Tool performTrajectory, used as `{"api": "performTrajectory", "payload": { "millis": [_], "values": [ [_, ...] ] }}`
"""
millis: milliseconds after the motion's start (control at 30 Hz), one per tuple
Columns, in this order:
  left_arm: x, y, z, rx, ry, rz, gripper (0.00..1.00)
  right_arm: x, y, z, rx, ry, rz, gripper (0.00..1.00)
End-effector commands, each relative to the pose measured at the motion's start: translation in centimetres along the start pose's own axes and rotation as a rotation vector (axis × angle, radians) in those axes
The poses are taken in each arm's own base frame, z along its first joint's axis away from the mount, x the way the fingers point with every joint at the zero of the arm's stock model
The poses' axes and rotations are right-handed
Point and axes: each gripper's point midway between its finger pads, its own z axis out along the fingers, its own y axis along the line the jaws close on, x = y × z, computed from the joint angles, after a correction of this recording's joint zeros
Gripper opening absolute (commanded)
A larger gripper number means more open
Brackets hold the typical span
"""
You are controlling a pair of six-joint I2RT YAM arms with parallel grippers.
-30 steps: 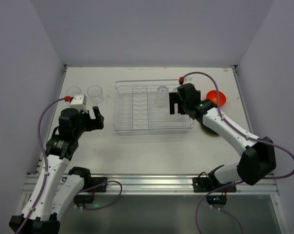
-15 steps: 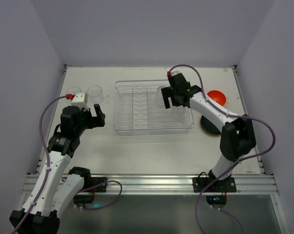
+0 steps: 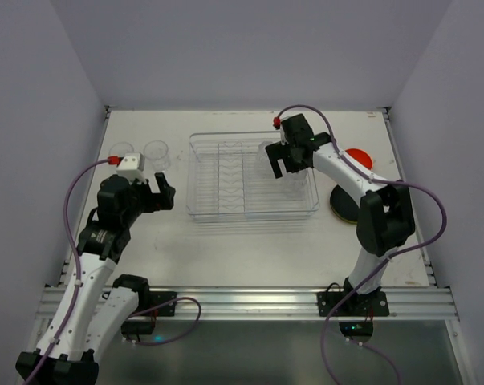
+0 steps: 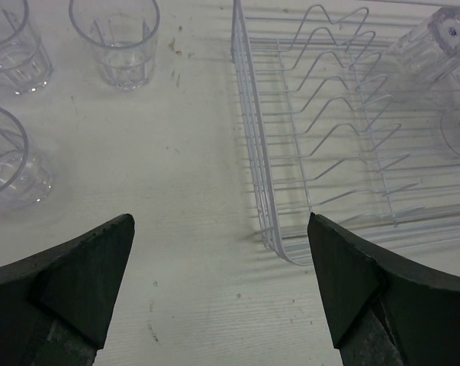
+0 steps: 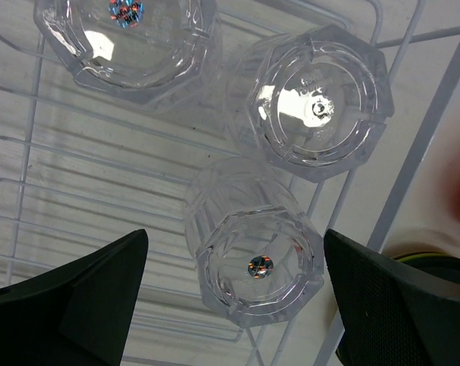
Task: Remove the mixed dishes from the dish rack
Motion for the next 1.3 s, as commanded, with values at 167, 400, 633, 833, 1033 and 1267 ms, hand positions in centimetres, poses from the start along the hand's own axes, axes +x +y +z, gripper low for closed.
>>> {"api": "performTrajectory", "payload": {
  "millis": [167, 400, 633, 833, 1033, 1267],
  "values": [
    [-0.7, -1.4, 0.2, 0.067, -0.031, -0.004, 1.00, 1.4, 0.4, 0.4, -0.043, 0.064, -0.024, 0.98],
    [-0.8, -1.5, 0.1, 0.065, -0.036, 0.000, 1.00, 2.1, 0.8, 1.0, -0.062, 0.089, -0.016, 0.96],
    [-0.7, -1.5, 0.1, 0.065, -0.036, 0.000, 1.00, 2.8, 0.5, 1.6, -0.042, 0.112, -0.006, 0.91],
    [-0.8, -1.5, 0.1, 0.067, -0.039, -0.001, 1.00, 3.0, 1.0, 1.4, -0.065, 0.115, 0.006, 0.69],
    [-0.9, -1.5, 0.0, 0.067, -0.044, 0.001, 1.00, 3.6, 1.6, 1.2, -0.096, 0.126, 0.027, 0.50],
    [-1.1, -1.4, -0.3, 0.063, -0.059, 0.000, 1.00, 2.3, 2.8, -2.4, -0.177, 0.062, 0.094, 0.21]
  ]
}}
